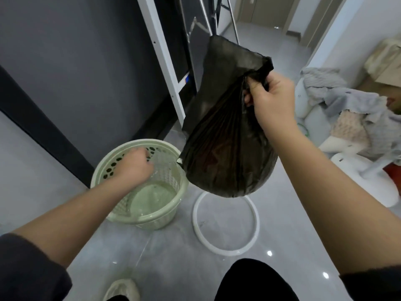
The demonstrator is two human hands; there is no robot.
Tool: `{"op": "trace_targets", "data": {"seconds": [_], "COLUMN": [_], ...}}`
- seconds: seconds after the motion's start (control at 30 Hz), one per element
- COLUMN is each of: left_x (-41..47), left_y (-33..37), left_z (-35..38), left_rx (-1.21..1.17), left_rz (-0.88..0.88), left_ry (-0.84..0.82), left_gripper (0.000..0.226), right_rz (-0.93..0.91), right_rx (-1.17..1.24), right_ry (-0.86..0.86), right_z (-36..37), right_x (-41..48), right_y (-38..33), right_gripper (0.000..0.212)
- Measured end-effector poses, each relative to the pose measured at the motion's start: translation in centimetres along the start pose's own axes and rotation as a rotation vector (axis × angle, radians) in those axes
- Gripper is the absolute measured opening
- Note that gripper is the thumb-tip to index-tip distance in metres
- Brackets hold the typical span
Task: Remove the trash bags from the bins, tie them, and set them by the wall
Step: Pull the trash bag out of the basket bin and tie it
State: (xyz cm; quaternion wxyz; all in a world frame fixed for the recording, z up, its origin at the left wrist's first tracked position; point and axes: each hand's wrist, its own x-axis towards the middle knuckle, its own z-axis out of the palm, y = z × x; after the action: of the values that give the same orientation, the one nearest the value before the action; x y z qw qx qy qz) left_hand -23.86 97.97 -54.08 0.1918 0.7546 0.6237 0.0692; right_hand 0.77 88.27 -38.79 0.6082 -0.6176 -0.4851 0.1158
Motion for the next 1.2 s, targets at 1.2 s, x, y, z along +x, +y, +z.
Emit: {"op": "trace_targets", "data": {"seconds": [1.2], "left_x": [-3.0], "left_y": [3.3], "left_z": [30.8], "left_rx": [-0.018], "left_rz": [-0.384], "left_ry": [-0.578], "left_gripper": [0.035], "right_rz": [0.493], "right_rx": [-0.321], "right_ry": [0.126], "right_z": [-10.6], "right_x": [-13.6], "right_y": [25.9], "right_gripper": [0.021]}}
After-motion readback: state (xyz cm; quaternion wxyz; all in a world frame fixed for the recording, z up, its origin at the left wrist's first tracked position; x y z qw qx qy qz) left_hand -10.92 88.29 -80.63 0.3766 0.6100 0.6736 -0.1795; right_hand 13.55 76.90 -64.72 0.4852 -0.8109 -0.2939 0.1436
